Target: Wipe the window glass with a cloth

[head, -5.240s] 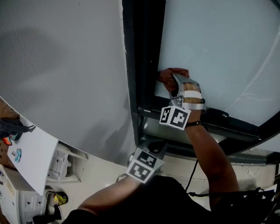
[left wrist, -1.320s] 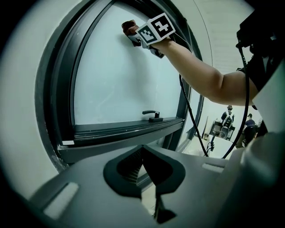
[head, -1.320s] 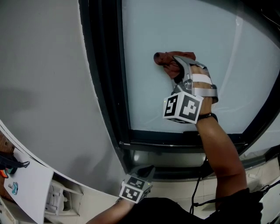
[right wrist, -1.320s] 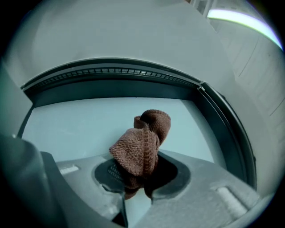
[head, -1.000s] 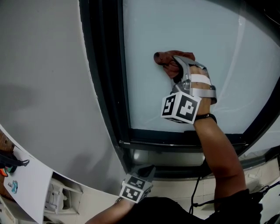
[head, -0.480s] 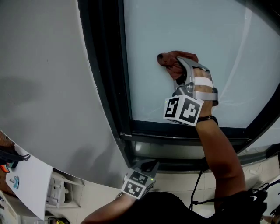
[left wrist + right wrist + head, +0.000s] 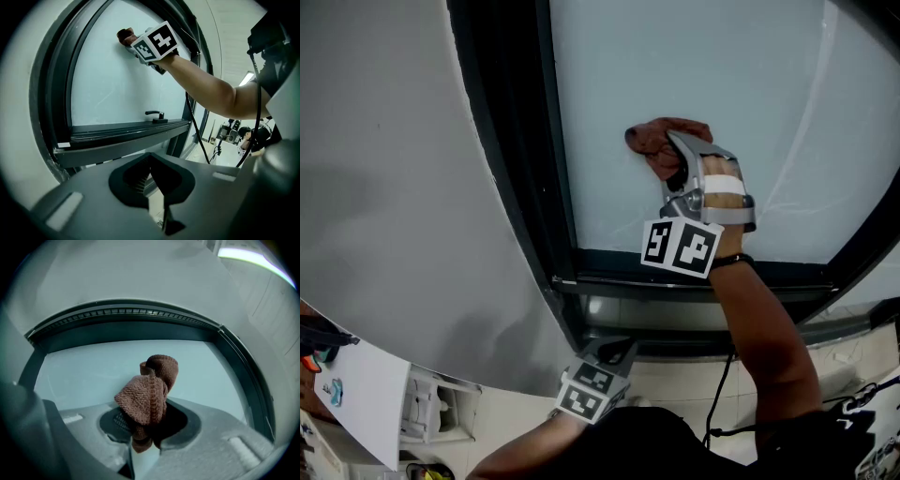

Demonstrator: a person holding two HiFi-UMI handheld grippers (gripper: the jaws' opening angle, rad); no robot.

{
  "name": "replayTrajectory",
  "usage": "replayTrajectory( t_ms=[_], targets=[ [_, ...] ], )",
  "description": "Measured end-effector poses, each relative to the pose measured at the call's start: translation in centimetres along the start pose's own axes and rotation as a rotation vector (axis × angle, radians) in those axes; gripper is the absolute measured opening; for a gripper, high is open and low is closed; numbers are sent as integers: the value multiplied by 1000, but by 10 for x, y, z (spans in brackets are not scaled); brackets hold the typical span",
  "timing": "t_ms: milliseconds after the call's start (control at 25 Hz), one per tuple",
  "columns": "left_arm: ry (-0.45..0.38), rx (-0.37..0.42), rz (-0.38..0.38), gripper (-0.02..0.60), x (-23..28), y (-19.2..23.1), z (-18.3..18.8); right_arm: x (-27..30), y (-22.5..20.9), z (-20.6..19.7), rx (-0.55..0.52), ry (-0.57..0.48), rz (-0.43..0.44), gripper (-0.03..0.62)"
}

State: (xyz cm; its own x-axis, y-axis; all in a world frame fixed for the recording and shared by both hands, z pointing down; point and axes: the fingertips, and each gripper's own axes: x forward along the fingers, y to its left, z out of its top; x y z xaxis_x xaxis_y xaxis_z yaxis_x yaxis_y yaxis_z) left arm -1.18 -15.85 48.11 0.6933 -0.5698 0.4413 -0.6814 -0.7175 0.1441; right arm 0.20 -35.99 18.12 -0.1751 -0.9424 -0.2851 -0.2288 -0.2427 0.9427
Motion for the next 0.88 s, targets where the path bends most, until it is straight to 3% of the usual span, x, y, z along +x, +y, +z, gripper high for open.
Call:
replayTrajectory(
  t_ms=[880],
  targets=[
    [18, -6, -5, 17, 2, -5, -6, -25, 80, -15, 23, 23, 119, 91]
  ],
)
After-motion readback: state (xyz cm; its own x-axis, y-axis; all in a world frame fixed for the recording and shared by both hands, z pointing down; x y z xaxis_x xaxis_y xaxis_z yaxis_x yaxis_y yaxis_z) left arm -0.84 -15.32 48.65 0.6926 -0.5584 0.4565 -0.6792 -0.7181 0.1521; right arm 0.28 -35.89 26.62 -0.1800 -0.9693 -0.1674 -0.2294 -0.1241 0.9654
